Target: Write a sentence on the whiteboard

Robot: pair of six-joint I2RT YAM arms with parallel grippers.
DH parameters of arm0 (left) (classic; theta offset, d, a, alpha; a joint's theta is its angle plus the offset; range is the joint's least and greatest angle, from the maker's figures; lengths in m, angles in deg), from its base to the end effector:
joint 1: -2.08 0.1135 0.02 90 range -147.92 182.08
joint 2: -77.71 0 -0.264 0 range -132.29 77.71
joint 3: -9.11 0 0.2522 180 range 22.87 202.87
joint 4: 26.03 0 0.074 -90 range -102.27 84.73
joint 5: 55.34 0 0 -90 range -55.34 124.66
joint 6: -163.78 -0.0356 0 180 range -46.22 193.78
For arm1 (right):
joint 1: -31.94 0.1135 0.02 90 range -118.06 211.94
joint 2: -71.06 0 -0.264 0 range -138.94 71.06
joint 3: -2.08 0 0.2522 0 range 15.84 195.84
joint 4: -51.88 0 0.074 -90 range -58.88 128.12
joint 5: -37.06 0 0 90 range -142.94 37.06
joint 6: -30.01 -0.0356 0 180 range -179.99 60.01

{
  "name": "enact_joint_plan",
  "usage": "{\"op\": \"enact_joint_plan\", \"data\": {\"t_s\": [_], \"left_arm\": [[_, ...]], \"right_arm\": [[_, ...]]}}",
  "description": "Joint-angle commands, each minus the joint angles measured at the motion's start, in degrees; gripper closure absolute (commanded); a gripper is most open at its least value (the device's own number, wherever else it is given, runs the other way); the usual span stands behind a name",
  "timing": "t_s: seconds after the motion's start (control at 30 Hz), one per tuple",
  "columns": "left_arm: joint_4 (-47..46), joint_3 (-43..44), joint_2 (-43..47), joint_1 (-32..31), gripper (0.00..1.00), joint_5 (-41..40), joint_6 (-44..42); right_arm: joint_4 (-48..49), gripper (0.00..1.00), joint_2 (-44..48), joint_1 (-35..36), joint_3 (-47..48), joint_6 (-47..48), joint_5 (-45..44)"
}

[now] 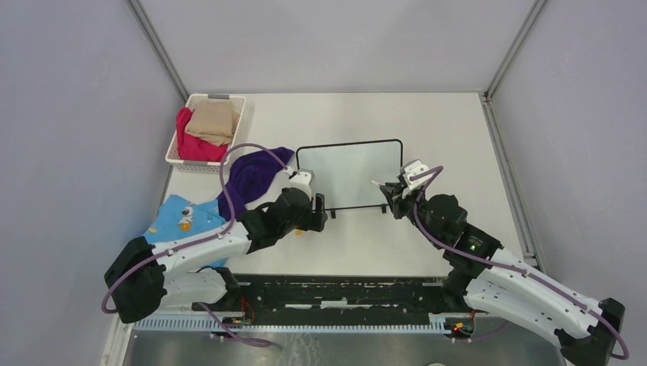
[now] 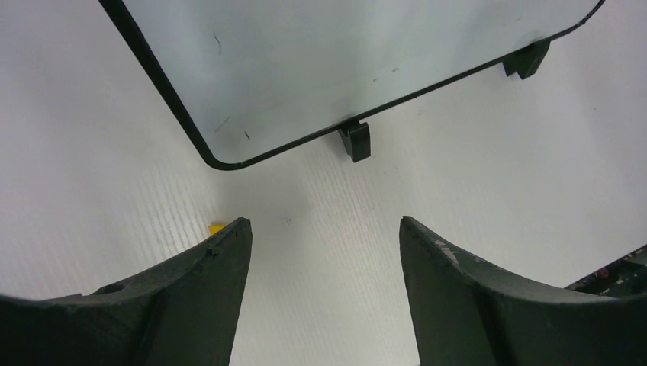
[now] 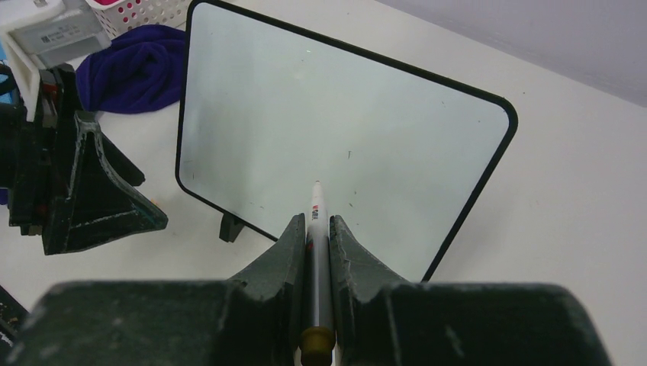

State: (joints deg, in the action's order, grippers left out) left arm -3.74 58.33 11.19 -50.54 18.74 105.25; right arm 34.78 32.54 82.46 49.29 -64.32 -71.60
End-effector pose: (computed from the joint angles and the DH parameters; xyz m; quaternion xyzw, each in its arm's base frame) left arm 0.1529 -0.1840 0.2117 0.1065 0.8917 -0.1894 0.3971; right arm 0.1164 0.1235 0.3003 -0.1956 0.7287 0.1880 0.6288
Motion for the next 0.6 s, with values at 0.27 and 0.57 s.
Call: {"op": "enact_joint_plan", "data": {"t_s": [0.27, 0.57], "left_arm": [[0.21, 1.18, 11.56, 22.35, 0.18, 9.38, 6.39], [-0.64, 8.58, 3.32, 28.21, 0.2, 13.07, 4.72]], "right_arm": [[8.05, 1.0, -1.13, 0.19, -0.99, 1.64, 3.2], [9.31, 1.0, -4.48, 0.26, -0.83, -0.96, 9.05]]}}
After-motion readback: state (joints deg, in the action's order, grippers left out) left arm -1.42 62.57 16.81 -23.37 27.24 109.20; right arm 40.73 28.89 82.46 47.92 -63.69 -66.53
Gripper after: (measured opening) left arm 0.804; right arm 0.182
